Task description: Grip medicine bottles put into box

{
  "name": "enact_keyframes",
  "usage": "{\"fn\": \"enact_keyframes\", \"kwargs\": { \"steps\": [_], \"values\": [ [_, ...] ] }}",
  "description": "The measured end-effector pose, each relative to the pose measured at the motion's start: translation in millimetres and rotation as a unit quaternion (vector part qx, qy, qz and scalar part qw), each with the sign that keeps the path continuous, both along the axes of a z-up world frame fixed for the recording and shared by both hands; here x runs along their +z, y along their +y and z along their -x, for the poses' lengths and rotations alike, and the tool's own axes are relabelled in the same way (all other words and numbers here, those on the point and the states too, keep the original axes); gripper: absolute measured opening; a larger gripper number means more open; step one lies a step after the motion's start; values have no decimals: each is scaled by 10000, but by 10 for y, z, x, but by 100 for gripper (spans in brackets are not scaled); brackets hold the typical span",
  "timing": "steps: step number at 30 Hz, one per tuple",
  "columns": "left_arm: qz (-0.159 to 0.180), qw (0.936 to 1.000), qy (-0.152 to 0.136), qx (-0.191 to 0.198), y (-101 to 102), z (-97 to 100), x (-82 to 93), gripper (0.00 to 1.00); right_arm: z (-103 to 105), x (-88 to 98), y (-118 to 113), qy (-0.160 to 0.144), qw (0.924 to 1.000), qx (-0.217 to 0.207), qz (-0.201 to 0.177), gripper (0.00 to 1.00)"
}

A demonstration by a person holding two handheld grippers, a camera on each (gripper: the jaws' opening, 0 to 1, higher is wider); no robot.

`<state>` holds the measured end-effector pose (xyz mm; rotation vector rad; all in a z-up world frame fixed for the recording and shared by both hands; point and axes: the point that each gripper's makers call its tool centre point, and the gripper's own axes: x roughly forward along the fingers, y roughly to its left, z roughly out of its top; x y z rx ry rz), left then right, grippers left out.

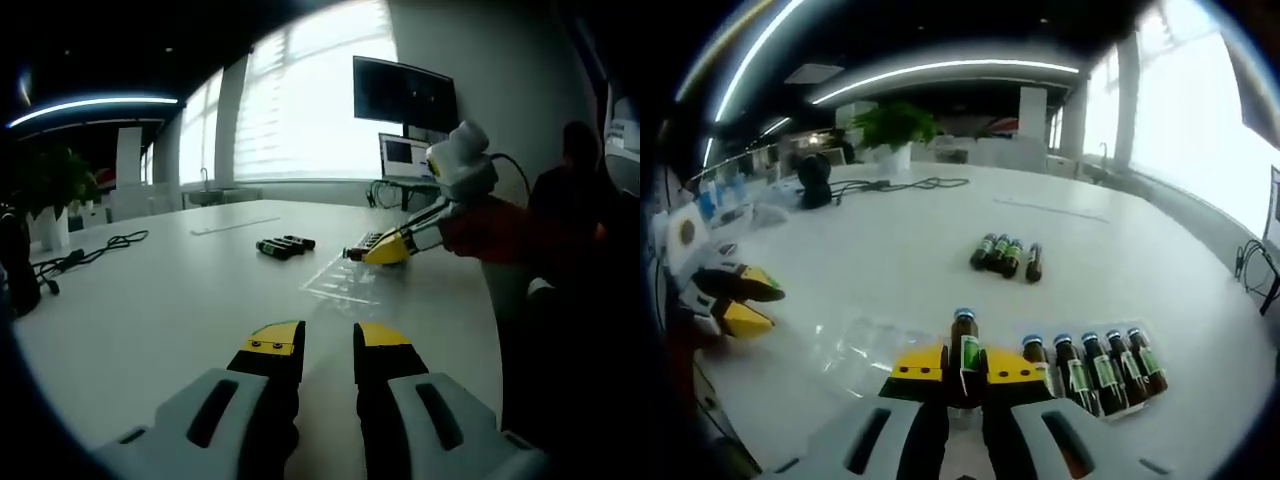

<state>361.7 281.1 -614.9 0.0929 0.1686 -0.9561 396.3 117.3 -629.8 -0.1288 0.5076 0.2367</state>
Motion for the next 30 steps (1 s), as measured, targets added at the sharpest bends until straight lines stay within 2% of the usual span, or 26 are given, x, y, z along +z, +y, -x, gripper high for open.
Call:
{"fn": "enact_keyframes", "kwargs": {
  "steps": [5,13,17,22,24,30],
  "values": [
    [1,10000,-3,-4,-2,1,1,13,-7,49,-14,-165,9999,-21,-27,8],
    [-4,10000,-5,-2,-3,2,0,13,-22,116,-51,-209,9997,44,-91,4],
    [-9,10000,-8,1,-4,1,-1,13,0,80,-38,49,9997,229,-44,3],
    [-14,10000,-6,3,-4,0,-4,13,50,69,-46,186,9991,357,92,1],
    [-16,10000,-8,3,-4,-1,-4,13,65,25,-28,369,9981,464,160,1],
    [-9,10000,-9,3,-1,-1,-1,13,70,44,-23,427,9972,529,309,1]
  ]
}}
